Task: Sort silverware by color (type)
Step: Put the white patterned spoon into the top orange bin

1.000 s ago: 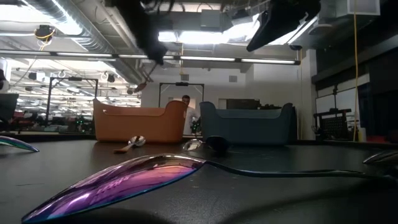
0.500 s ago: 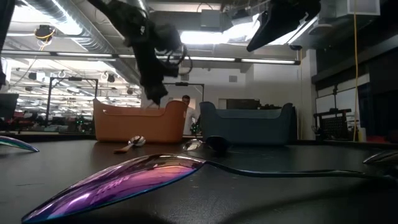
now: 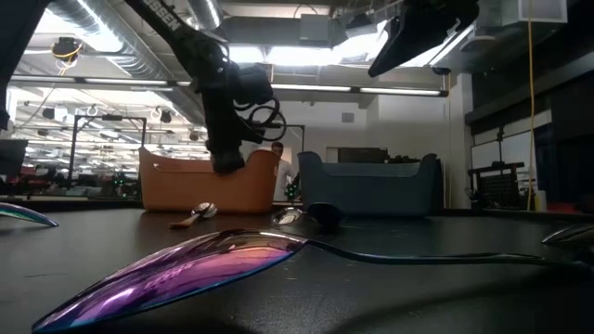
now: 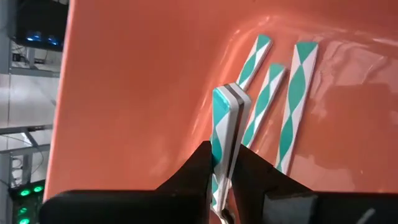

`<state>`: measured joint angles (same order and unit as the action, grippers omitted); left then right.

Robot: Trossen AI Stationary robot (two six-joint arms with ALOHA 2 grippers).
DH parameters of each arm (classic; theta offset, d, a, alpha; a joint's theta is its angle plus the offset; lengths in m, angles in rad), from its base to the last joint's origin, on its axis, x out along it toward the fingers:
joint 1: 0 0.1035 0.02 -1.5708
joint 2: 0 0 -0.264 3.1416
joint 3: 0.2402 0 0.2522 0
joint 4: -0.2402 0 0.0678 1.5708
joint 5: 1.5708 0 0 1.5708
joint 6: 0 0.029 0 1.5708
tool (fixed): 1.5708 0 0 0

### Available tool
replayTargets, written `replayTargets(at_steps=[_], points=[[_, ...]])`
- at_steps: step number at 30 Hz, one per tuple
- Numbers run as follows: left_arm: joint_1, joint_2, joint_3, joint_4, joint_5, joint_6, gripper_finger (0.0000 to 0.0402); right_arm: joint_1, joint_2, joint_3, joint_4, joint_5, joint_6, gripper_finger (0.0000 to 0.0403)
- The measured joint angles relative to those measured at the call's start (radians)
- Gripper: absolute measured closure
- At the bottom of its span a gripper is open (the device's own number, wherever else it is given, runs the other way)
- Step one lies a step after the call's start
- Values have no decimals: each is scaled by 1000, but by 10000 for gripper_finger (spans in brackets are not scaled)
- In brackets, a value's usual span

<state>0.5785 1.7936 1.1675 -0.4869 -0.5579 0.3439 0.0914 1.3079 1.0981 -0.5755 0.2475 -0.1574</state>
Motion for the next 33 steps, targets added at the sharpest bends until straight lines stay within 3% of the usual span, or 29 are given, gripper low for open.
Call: replayTargets(at_steps=[12, 33], points=[[26, 3, 0, -1, 91, 0, 356, 0, 0, 0, 0, 0, 0, 262], [26, 3, 0, 7, 108, 0, 352, 0, 0, 0, 0, 2, 0, 262]])
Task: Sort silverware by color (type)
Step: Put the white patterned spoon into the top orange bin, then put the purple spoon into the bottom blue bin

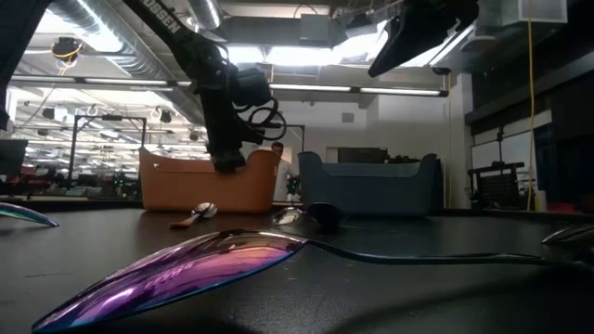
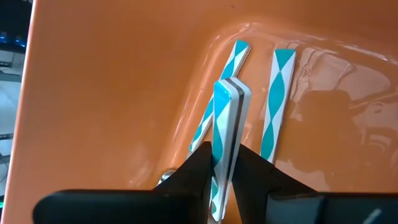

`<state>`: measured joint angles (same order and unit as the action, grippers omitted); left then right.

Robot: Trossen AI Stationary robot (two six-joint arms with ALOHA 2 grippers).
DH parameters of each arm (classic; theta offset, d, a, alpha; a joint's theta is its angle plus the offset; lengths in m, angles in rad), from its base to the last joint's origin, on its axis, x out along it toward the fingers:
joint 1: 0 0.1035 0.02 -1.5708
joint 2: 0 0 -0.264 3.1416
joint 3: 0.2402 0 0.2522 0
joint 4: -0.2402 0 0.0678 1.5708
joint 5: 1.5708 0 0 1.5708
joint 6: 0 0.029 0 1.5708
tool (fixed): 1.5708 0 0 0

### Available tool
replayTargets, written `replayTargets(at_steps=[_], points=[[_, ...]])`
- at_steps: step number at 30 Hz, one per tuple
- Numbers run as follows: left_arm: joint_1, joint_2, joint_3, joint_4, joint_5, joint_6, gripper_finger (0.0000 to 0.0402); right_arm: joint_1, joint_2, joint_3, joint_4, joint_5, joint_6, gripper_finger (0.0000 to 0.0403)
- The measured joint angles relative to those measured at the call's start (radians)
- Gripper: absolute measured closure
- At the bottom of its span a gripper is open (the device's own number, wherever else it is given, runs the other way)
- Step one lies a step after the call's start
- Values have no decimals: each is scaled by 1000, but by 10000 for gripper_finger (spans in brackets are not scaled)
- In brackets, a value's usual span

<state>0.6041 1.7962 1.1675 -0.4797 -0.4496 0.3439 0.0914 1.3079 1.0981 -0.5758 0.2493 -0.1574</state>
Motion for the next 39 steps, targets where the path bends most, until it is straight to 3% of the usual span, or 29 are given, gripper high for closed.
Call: replayTargets(at_steps=[13, 39], points=[[0, 0, 0, 2, 0, -1, 295, 0, 0, 0, 0, 0, 0, 262], [0, 0, 0, 2, -1, -2, 291, 0, 0, 0, -2, -1, 0, 262]])
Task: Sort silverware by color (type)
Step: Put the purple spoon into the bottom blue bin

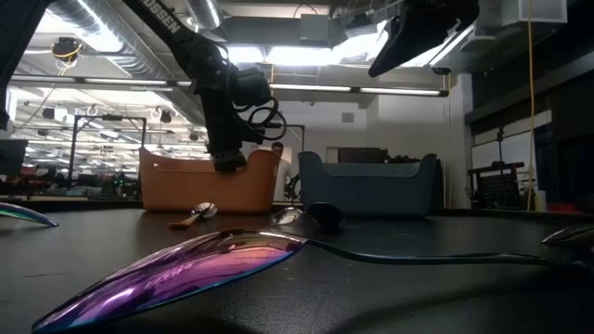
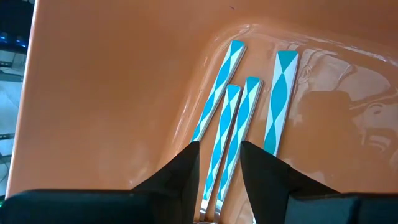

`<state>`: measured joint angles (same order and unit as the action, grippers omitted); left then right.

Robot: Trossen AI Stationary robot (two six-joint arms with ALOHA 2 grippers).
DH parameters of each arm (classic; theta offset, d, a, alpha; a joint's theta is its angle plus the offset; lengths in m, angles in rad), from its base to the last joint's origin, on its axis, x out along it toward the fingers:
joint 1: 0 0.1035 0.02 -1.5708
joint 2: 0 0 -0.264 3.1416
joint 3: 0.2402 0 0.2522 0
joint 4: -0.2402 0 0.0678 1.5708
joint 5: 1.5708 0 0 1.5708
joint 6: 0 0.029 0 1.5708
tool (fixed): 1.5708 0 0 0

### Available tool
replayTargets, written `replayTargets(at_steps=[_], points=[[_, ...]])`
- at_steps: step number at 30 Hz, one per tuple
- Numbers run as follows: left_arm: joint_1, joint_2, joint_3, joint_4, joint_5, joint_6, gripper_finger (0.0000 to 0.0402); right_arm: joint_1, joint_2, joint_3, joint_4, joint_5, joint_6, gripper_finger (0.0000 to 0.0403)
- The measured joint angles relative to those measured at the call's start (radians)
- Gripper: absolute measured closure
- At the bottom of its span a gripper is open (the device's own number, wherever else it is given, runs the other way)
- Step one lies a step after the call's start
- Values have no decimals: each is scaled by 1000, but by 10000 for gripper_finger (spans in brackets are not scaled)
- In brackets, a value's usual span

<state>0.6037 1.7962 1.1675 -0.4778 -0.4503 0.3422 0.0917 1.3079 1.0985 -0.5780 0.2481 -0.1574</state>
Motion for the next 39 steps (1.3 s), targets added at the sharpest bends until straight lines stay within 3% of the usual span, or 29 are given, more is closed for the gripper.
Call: replayTargets(at_steps=[25, 39], points=[[-10, -15, 0, 0, -5, 2, 291, 0, 0, 0, 0, 0, 0, 262], [-85, -198, 7, -9, -36, 0, 291, 0, 0, 0, 0, 1, -1, 262]])
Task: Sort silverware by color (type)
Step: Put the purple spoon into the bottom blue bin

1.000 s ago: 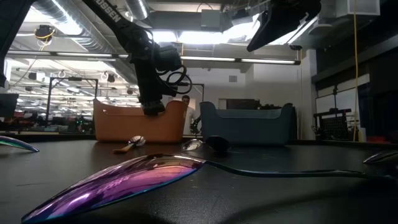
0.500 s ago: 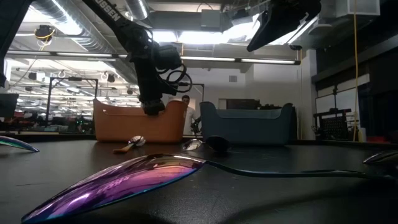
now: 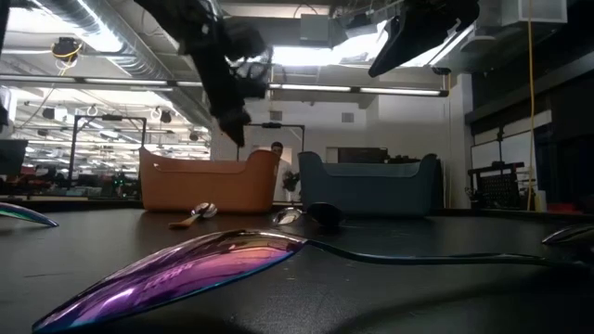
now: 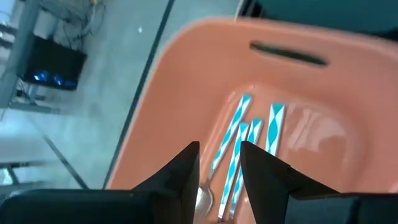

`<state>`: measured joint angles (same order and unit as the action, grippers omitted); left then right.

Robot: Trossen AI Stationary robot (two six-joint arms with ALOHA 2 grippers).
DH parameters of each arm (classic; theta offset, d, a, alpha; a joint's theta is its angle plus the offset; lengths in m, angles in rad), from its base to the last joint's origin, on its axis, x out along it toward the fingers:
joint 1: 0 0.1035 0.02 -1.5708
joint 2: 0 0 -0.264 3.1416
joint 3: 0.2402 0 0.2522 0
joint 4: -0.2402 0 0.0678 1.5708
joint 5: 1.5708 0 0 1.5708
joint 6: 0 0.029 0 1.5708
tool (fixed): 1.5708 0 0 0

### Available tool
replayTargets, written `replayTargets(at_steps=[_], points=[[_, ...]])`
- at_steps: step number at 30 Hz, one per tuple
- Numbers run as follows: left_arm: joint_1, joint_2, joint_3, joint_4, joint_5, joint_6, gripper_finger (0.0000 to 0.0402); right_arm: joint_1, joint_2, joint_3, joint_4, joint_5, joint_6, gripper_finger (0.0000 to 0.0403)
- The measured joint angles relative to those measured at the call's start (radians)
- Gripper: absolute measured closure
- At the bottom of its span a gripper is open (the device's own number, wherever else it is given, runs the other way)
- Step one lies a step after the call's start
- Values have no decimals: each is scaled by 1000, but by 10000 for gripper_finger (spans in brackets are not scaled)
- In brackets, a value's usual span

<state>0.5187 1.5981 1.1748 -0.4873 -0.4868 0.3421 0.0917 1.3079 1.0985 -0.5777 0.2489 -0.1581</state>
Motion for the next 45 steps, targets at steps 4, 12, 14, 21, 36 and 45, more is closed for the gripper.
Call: replayTargets(at_steps=[4, 12, 14, 21, 36, 45], points=[[-33, -71, 0, 2, -1, -4, 291, 0, 0, 0, 0, 0, 0, 262], [-116, -193, 1, 11, 36, -233, 292, 0, 0, 0, 0, 0, 0, 262], [-143, -211, 1, 12, 64, -319, 292, 0, 0, 0, 0, 0, 0, 262], [-242, -212, 2, 61, 199, -568, 292, 0, 0, 0, 0, 0, 0, 262], [-458, 7, 2, 250, 211, -833, 292, 0, 0, 0, 0, 0, 0, 262], [-513, 167, 2, 402, 181, -834, 292, 0, 0, 0, 0, 0, 0, 262]])
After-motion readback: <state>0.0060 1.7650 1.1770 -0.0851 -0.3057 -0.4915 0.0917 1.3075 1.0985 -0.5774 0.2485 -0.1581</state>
